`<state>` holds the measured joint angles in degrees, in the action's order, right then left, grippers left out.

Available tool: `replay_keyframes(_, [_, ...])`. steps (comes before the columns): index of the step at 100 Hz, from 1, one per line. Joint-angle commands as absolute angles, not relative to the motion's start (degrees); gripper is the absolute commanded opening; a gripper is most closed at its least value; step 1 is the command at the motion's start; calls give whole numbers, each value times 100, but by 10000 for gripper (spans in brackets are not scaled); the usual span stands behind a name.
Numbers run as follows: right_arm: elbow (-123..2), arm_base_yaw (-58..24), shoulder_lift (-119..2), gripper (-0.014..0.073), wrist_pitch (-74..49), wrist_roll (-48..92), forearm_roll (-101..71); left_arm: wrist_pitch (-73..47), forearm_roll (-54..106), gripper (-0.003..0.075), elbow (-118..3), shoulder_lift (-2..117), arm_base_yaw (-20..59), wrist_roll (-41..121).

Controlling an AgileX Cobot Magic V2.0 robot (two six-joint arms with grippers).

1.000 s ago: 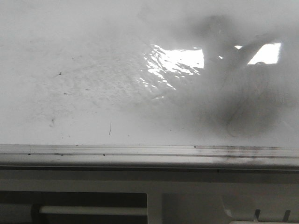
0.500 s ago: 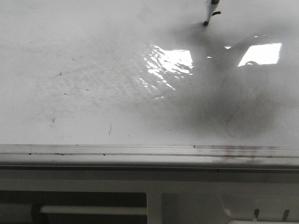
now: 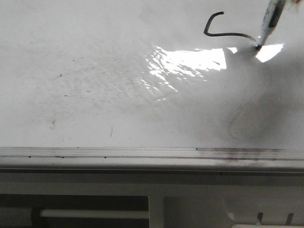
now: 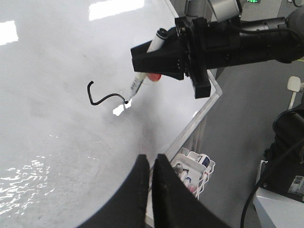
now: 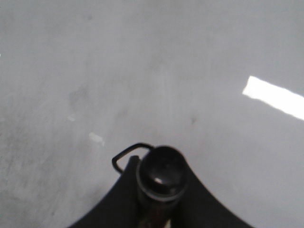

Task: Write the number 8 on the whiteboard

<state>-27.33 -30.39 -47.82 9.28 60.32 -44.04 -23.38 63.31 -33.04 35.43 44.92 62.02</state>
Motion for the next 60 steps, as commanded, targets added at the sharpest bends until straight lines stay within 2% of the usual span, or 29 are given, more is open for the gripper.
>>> replay_keyframes(1, [-2717,-3075,-4789,-62,865,6078,-4510,-2229,6502,-20,-3470,3550,4542,6154])
replay_keyframes(23, [-2992,-3580,-5097,-64,1740,6100,-4475,-2229,6502,-20,-3470,3550,4542,6154])
replay_keyframes(60, [-3853,-3506,-5688,-64,2104,6369,-4436,-2470,6502,-20,-3470,3550,4542,6154])
